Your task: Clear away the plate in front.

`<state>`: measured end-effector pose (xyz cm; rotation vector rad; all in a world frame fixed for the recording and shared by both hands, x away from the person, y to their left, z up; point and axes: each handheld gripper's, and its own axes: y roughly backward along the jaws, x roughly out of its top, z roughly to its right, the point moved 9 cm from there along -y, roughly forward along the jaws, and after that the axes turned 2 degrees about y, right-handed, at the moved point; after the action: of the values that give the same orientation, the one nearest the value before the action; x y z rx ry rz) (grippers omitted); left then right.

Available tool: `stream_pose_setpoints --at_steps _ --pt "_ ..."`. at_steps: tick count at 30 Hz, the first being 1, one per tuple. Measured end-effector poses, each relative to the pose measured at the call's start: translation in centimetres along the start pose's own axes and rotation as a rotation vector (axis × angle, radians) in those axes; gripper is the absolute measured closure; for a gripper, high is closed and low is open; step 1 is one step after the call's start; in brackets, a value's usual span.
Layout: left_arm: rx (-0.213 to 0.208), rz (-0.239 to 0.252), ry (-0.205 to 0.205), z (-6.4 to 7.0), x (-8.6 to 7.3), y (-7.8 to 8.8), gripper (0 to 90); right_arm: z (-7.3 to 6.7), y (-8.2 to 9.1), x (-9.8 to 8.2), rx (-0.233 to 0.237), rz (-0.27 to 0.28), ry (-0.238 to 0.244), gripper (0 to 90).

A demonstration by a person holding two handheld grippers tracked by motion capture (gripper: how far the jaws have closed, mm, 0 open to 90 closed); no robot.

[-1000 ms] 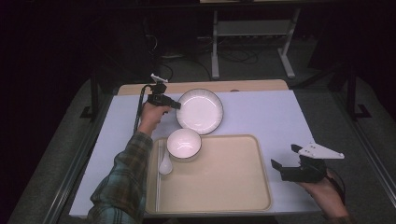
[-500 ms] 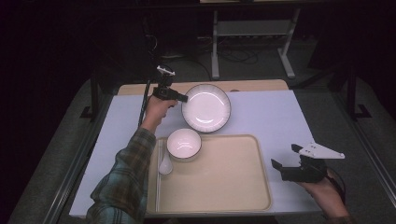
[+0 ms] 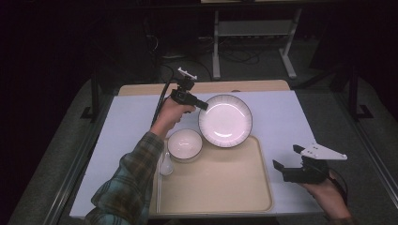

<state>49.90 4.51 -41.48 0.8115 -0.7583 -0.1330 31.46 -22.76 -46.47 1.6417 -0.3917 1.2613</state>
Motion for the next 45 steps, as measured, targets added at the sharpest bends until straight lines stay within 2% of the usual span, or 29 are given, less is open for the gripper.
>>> stream_pose_setpoints --at_steps 5,9,15,20,23,27,31,36,42,45 --pt "-0.040 -0.043 -0.041 2.0 -1.3 -0.6 85.0 -0.1 0.0 0.1 0.003 0.001 0.005 6.5" --pt "-0.051 -0.083 -0.065 3.1 -2.5 -1.1 85.0 -0.1 -0.1 0.0 0.003 -0.002 0.002 6.5" --pt "-0.062 -0.149 -0.083 3.7 -4.3 -2.3 84.7 -0.3 -0.3 0.3 0.007 0.000 0.012 6.5" --pt "-0.060 -0.185 -0.102 4.0 -5.4 -3.4 84.2 -0.5 -0.4 0.3 0.011 -0.003 0.017 6.5" --pt "-0.084 -0.193 -0.092 4.2 -5.6 -3.9 84.5 -0.4 -0.3 0.3 0.010 -0.001 0.012 6.5" --pt "-0.077 -0.209 -0.108 4.4 -5.8 -4.6 85.1 -0.4 -0.3 0.3 0.011 -0.003 0.013 6.5" --pt "-0.030 -0.238 -0.141 4.2 -6.1 -5.4 86.2 -0.5 -0.4 0.3 0.011 -0.003 0.017 6.5" --pt "-0.037 -0.241 -0.124 3.8 -6.1 -6.0 86.2 -0.4 -0.3 0.3 0.010 -0.004 0.015 6.5" --pt "0.018 -0.277 -0.169 3.6 -6.3 -6.2 84.8 -0.4 -0.3 0.2 0.011 -0.004 0.014 6.5" --pt "0.024 -0.280 -0.169 3.4 -6.3 -6.2 84.8 -0.4 -0.3 0.2 0.011 -0.004 0.015 6.5"
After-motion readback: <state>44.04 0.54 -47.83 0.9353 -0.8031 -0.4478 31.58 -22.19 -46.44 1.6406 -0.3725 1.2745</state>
